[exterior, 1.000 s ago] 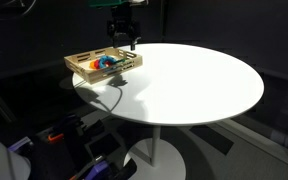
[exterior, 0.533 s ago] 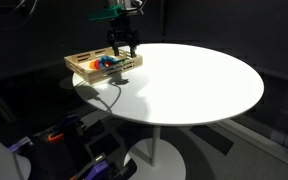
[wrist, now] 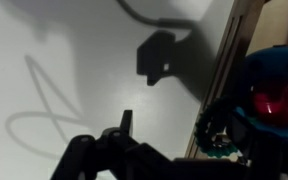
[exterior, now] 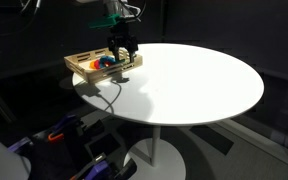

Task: Remove the dark green ring from the box

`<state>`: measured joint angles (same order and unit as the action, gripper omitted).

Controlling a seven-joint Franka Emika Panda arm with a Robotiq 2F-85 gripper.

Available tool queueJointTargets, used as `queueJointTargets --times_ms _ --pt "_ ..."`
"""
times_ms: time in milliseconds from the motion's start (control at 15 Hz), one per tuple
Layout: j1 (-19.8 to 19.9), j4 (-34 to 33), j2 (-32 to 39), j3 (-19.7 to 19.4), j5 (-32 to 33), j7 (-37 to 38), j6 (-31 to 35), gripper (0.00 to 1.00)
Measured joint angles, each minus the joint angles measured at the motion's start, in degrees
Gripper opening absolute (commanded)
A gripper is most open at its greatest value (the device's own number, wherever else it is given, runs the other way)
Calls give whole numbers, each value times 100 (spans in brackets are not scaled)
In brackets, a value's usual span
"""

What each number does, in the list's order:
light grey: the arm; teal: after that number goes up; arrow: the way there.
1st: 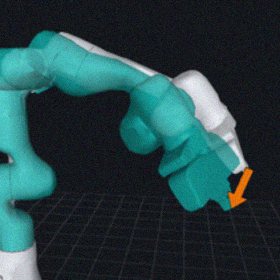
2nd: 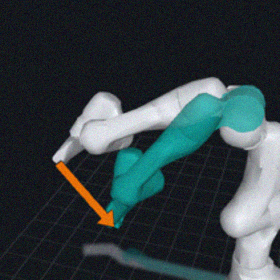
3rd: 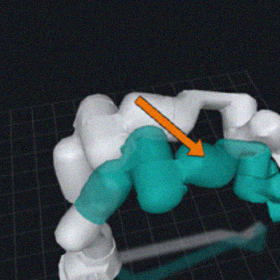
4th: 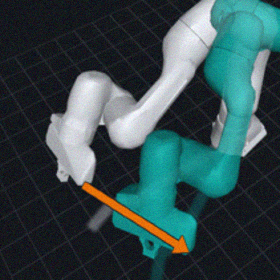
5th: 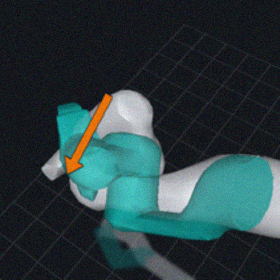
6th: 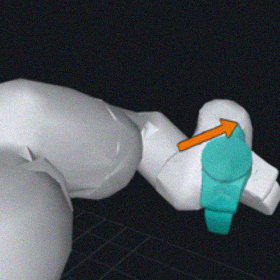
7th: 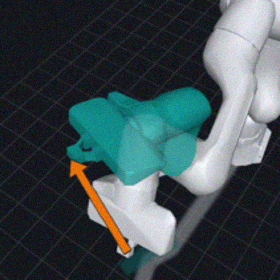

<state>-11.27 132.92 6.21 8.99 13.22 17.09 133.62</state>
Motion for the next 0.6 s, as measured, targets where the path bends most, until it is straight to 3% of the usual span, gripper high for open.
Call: queueJointTargets --times_ms 467,600 --pt "-81 -42 54 0 90 207 11 12" --pt "-92 -44 57 0 90 242 11 3"
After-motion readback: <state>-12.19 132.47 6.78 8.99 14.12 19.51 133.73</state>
